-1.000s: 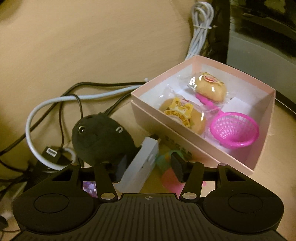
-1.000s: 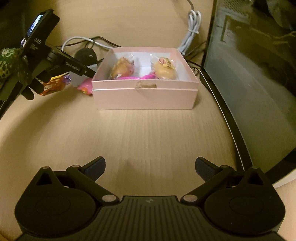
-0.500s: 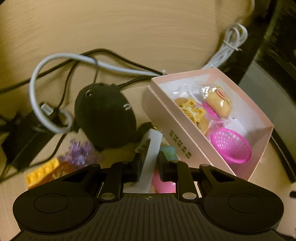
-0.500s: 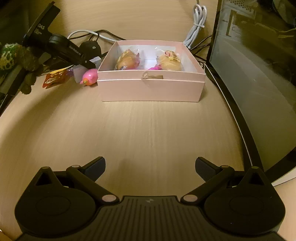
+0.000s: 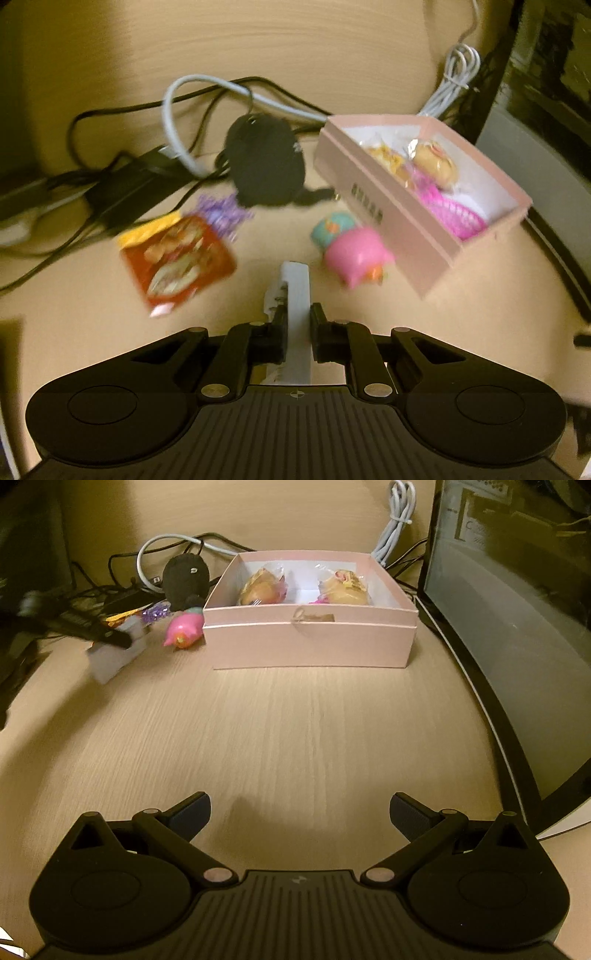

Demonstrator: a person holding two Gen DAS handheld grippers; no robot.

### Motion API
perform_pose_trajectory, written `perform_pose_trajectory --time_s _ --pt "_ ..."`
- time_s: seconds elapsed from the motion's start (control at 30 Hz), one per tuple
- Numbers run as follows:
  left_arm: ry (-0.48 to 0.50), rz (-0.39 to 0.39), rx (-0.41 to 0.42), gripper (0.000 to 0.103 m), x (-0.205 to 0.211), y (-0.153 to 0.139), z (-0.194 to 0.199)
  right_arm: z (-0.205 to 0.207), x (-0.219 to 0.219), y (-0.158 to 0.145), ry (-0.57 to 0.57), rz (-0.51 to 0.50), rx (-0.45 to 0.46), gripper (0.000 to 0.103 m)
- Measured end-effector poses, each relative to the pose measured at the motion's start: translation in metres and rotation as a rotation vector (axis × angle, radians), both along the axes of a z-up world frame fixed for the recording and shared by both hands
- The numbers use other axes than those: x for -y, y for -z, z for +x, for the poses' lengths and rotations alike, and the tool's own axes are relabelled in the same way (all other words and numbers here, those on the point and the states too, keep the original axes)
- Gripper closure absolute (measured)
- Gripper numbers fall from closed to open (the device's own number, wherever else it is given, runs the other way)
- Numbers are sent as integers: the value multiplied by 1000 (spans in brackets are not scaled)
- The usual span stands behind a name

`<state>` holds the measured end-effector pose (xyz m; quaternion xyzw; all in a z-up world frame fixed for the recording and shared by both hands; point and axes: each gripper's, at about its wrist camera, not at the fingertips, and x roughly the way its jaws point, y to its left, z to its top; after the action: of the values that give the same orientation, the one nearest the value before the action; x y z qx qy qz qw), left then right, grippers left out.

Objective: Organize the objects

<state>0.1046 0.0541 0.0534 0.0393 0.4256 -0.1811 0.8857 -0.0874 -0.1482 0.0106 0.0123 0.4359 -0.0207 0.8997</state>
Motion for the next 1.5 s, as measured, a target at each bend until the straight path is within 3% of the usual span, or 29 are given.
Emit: perform_pose_trajectory --time_s 0.13,0.37,0.53,0.77,0.87,0.93,1.17,1.23,1.33,1.5 --pt "-34 27 12 88 -13 0 -35 2 -5 5 -14 -1 -7 0" --pt "-83 -14 28 86 -12 2 -68 10 -7 13 -9 16 -18 0" --pt "-108 -11 55 82 -3 6 -67 12 -7 17 1 32 -18 0" --pt "-133 -36 29 63 7 17 -56 11 -11 18 -9 9 1 0" --pt "-143 -71 36 64 6 20 -55 9 -11 18 -13 9 5 0" --pt "-142 -105 14 65 5 21 -53 8 -10 18 -14 11 4 0" --pt "-152 -90 2 68 7 19 -52 11 -11 15 -18 8 -23 0" --pt "-177 -100 -6 100 5 18 -50 13 -12 15 -31 6 -24 0" --pt "-212 -139 -13 97 -1 17 -51 18 -11 11 -40 25 -29 0" --pt "-245 -160 27 97 -15 6 -66 28 -21 -15 -69 -1 81 0"
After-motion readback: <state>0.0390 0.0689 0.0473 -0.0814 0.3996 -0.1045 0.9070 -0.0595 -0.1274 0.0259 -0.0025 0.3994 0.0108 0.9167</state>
